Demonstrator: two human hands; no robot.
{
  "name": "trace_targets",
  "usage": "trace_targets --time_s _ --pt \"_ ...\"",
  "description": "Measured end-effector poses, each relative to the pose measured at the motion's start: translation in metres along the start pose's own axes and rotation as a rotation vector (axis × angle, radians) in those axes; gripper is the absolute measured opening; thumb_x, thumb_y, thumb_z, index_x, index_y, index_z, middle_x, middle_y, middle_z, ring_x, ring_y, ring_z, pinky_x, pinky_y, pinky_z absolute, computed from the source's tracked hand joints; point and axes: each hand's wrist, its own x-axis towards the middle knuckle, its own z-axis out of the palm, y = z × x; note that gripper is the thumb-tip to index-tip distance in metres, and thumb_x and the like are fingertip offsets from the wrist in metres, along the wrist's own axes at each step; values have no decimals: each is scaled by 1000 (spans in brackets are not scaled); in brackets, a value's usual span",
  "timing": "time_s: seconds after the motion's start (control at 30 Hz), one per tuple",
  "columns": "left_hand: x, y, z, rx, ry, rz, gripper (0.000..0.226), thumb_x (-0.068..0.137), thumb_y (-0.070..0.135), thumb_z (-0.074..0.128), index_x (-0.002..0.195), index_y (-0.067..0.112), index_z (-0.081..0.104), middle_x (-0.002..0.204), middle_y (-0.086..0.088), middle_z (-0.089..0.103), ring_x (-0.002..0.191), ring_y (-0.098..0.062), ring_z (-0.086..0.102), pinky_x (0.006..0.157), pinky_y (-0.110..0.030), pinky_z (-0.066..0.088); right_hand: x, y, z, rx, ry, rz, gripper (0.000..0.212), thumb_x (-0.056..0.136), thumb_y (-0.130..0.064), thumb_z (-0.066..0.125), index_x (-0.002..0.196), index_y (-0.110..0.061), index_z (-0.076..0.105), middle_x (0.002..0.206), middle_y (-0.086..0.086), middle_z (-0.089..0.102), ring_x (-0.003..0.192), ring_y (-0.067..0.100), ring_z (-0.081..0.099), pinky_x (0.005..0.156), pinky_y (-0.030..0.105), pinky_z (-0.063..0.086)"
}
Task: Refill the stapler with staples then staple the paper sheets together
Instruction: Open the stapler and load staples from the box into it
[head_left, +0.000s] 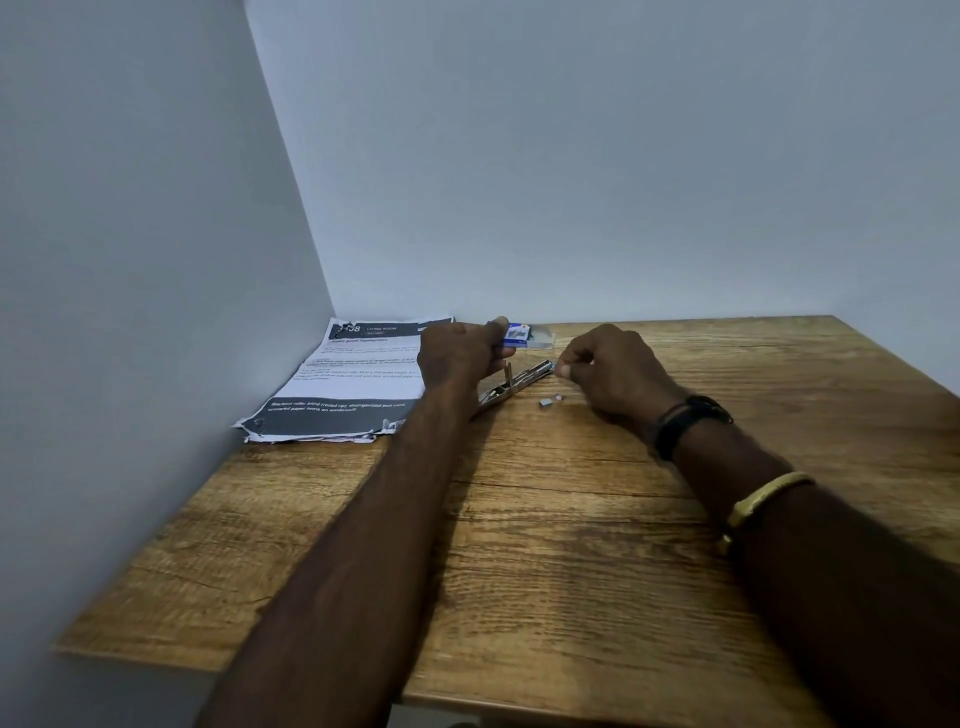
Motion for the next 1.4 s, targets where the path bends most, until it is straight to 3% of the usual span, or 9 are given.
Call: trace_targets --time_s 0.17,0.3,0.43,0.57,0.73,1.0,1.1,1.33,1.4 --pt "1 -1 0 5 8 6 23 82 18 84 68 12 67 64 -6 74 54 -10 73 50 -23 57 -2 -5 0 -39 -202 -83 13 86 -23 79 77 -31 77 82 -14 72 90 11 66 68 22 42" --pt "1 -2 0 13 9 16 23 82 18 84 68 11 67 67 -8 75 55 -11 73 50 -23 56 -5 -8 1 -66 -243 -99 5 83 -22 82 86 -27 82 96 -6 77 95 11 65 81 27 46" --pt "1 -1 0 21 17 20 22 83 18 84 69 11 68 61 -4 74 53 -8 72 48 -21 56 -6 -8 1 -86 -245 -109 7 84 -20 81 85 -27 80 98 -5 76 98 13 63 81 29 46" --pt "0 -1 -1 40 24 24 24 82 19 84 67 12 67 50 3 71 51 -7 72 47 -20 55 -5 -7 -1 -22 -23 -70 11 87 -20 77 78 -26 75 89 -9 66 94 14 62 77 30 44" --pt "0 -2 2 71 -1 15 20 82 21 85 71 11 71 57 -1 74 57 -12 75 53 -24 59 4 -10 -10 53 330 -54 5 89 -27 73 88 -26 78 103 1 69 90 17 63 73 26 38" --pt "-4 -2 5 70 -65 -13 17 83 22 83 76 9 75 70 -10 77 60 -14 73 61 -27 62 5 -16 -7 96 232 -75 6 86 -28 76 88 -26 81 95 -5 73 85 13 63 72 27 39" --pt "-5 -1 6 51 -68 -29 17 84 19 82 74 8 74 73 -12 77 56 -13 71 55 -23 60 4 -14 -9 197 204 -52 7 85 -24 78 89 -22 83 90 -6 77 85 9 62 72 24 39" --pt "-5 -1 7 22 -75 -62 18 83 17 83 74 8 72 70 -10 76 55 -12 71 55 -24 59 2 -12 -11 371 155 -16 9 84 -18 80 92 -17 83 89 -3 78 90 12 68 77 29 52" --pt "-4 -1 6 21 -74 -69 17 82 18 84 74 8 72 69 -10 77 58 -14 72 57 -25 60 3 -9 -10 428 136 -3 8 85 -17 80 92 -16 83 85 -3 77 83 12 68 71 30 54"
